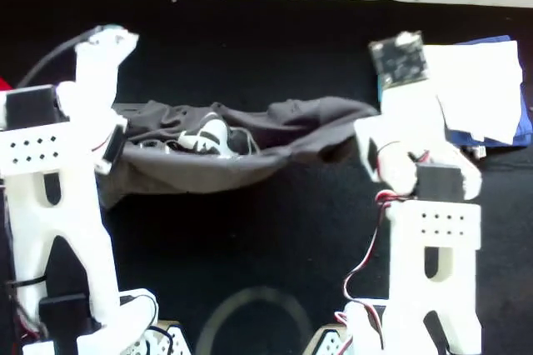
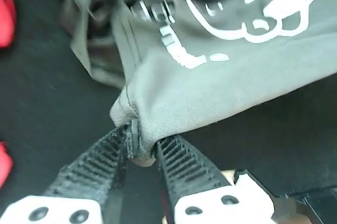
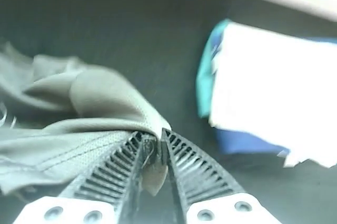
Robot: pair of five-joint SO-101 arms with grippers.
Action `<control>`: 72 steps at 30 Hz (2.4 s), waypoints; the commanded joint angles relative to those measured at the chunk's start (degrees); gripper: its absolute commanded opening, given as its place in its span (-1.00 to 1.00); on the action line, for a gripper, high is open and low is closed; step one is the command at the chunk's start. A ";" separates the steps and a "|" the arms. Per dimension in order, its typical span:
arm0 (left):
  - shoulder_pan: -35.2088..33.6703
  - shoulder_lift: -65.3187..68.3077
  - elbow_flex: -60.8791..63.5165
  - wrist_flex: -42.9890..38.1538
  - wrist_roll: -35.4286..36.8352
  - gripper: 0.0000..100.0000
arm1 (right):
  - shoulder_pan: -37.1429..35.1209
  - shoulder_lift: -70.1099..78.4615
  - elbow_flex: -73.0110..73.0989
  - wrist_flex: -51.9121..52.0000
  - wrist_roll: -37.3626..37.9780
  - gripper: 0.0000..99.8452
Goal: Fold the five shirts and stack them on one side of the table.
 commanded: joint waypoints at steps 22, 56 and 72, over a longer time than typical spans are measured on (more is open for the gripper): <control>1.36 -19.38 -18.86 2.02 0.26 -0.98 | 4.44 -2.59 -45.93 12.09 0.53 -0.99; 1.36 -33.89 -9.63 -9.58 0.00 -0.98 | 14.99 -2.15 -71.34 6.64 5.36 -0.99; 1.27 -45.93 -8.31 -11.34 0.09 -0.98 | 14.73 -9.45 -67.47 12.26 5.19 -0.99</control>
